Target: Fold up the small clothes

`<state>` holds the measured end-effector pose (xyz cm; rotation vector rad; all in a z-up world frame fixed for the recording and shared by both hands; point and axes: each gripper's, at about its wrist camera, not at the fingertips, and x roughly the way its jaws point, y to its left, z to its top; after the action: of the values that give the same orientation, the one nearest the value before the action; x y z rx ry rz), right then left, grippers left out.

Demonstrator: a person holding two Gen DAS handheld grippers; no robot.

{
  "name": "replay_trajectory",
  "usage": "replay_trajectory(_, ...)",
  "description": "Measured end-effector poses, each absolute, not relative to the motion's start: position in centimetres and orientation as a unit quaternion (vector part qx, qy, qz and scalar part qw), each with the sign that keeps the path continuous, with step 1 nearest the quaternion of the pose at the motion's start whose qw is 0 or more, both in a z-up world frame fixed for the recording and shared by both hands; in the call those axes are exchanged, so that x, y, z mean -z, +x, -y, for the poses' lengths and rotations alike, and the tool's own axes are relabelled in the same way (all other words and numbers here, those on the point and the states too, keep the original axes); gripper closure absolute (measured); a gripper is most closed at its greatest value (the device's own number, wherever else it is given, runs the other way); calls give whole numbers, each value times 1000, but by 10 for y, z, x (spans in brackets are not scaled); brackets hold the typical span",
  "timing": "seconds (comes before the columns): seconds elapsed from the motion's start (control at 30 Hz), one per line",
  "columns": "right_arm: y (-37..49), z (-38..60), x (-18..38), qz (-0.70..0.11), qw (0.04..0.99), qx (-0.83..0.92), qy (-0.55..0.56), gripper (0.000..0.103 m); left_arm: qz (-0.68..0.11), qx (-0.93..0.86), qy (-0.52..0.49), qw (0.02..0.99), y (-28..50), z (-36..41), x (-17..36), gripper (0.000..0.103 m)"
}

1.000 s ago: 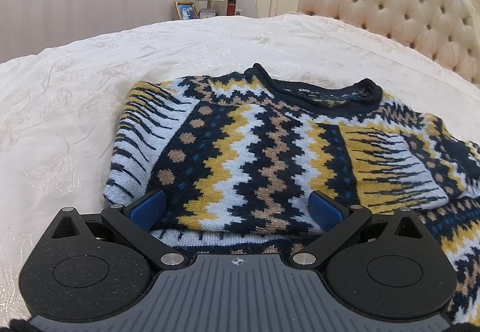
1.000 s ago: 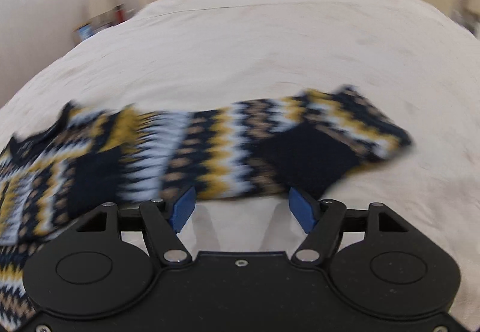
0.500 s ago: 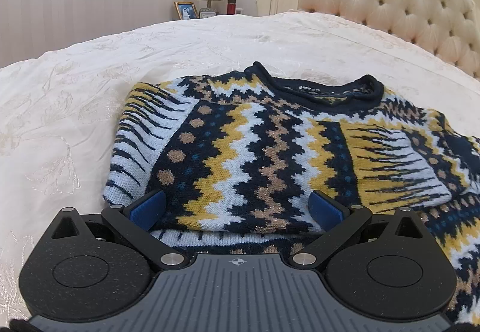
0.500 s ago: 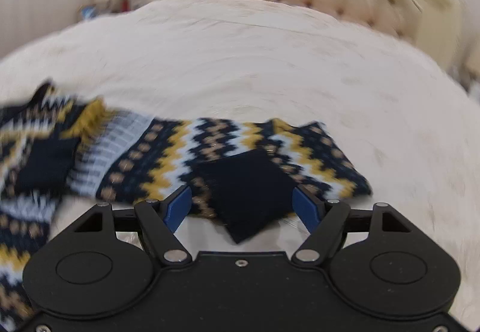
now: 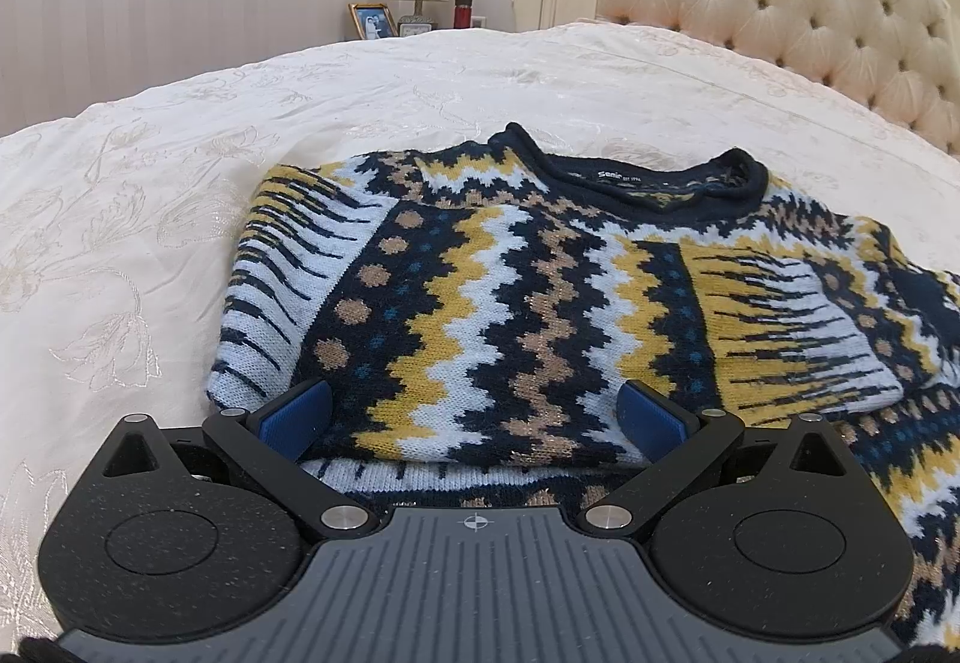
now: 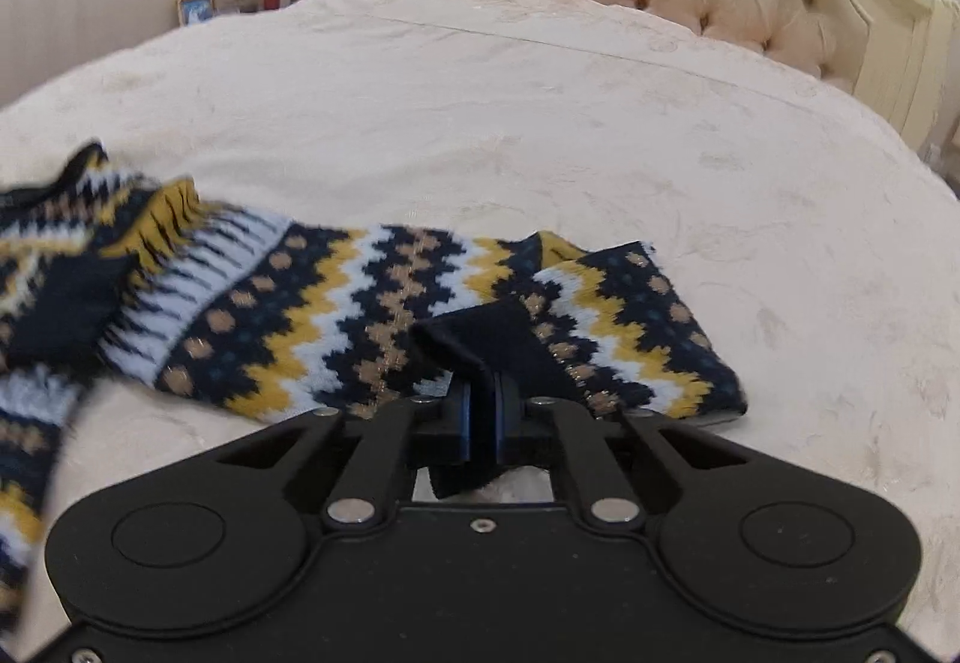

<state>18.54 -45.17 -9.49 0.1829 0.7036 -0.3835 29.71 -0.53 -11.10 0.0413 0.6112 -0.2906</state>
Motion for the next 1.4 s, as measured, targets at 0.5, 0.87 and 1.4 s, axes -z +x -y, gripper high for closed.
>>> replay_trajectory(0.5,190,424,-56,-245,941,36,233,92,-339,175,35,924,298,-4,87,1)
replay_trajectory(0.87,169,394,-19,-211,967,119,84,7,-326,125,12,937,230,-21,47,1)
replay_trajectory(1.4,192,416,76,-309,930,200,3,19,-329,117,-8,937,182,11,48,2)
